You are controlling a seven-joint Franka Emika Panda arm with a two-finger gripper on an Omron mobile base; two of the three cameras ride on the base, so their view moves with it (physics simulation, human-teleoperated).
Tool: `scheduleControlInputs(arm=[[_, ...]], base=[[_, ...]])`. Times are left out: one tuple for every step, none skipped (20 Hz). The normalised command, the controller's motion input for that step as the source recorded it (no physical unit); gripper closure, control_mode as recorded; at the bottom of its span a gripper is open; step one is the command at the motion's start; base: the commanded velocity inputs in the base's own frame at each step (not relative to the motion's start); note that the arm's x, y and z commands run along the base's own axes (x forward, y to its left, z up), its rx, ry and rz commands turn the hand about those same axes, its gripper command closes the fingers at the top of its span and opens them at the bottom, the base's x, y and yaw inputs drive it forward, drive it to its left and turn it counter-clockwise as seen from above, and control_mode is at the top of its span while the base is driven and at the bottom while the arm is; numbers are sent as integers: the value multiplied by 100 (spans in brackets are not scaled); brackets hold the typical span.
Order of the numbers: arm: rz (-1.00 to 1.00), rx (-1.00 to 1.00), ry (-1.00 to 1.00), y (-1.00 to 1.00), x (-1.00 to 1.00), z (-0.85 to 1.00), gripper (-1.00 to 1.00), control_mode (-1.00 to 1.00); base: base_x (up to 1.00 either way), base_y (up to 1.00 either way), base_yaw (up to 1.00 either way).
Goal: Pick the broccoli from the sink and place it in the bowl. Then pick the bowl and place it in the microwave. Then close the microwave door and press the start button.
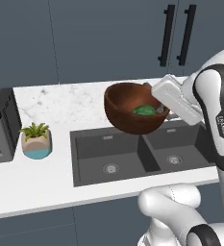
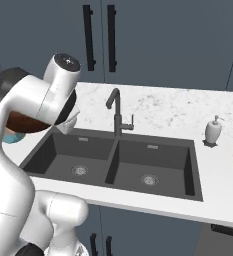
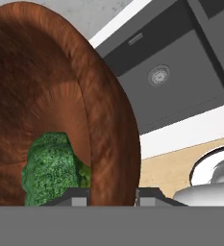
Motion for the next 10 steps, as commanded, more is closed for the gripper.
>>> scheduleControlInputs(arm=[[-11,0,3,0,0,-7,100,-100],[-9,0,8,0,13,-14,100,-100],[-6,0,9,0,21,-23,100,-100],[0,0,8,0,12,-16,100,-100],[0,0,0,0,0,0,100,100],[0,0,0,0,0,0,100,100],[0,0,0,0,0,0,100,100],[0,0,0,0,0,0,100,100],[0,0,0,0,0,0,100,100],[0,0,0,0,0,0,100,100]], base=[[0,0,0],[0,0,0],[0,0,0],[0,0,0],[2,0,0],[0,0,0],[0,0,0],[0,0,0],[0,0,0],[0,0,0]])
